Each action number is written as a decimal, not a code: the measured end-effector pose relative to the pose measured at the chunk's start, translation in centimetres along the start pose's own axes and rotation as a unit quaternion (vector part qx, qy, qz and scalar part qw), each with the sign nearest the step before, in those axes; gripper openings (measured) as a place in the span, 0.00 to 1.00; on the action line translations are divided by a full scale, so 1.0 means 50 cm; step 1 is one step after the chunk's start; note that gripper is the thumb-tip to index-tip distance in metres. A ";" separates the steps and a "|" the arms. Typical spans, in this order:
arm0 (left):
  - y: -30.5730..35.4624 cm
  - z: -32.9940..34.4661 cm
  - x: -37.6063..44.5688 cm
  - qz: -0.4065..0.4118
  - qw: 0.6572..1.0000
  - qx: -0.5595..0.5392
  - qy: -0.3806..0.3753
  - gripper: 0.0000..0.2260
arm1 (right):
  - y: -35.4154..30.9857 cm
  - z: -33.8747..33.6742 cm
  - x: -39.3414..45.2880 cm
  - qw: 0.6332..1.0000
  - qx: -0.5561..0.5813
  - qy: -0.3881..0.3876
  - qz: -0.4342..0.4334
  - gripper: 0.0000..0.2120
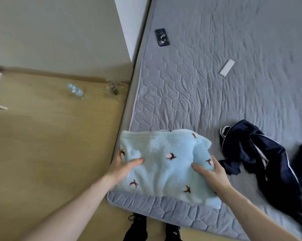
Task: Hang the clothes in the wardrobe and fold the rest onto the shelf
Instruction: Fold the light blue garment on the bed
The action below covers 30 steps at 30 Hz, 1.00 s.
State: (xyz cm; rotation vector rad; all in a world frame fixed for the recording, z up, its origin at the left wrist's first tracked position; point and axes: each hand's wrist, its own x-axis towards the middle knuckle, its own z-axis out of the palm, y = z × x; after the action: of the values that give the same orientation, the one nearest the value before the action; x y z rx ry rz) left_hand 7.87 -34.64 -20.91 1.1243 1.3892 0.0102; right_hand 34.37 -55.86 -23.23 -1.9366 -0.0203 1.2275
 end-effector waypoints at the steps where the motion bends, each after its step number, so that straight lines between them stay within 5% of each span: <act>1: 0.016 -0.023 -0.058 0.001 1.000 -0.007 0.009 0.34 | -0.028 -0.003 -0.048 1.000 -0.001 -0.013 -0.003 0.27; 13: 0.087 -0.338 -0.604 0.054 0.986 -0.076 0.138 0.27 | -0.321 0.174 -0.507 0.981 -0.065 -0.161 -0.090 0.33; 19: 0.051 -0.558 -0.708 0.105 0.958 -0.145 0.223 0.19 | -0.452 0.419 -0.629 0.947 -0.135 -0.217 -0.197 0.33; 25: -0.008 -0.850 -0.780 0.115 0.936 -0.175 0.283 0.30 | -0.517 0.708 -0.766 0.917 -0.150 -0.257 -0.264 0.34; 30: -0.013 -1.064 -0.837 0.137 0.915 -0.164 0.342 0.29 | -0.578 0.908 -0.874 0.895 -0.150 -0.295 -0.299 0.30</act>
State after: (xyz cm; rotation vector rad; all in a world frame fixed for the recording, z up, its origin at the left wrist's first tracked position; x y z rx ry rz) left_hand -44.25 -27.67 21.69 1.0580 1.7354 0.8858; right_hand -11.68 -26.48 19.45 -1.5308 -1.0947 1.3665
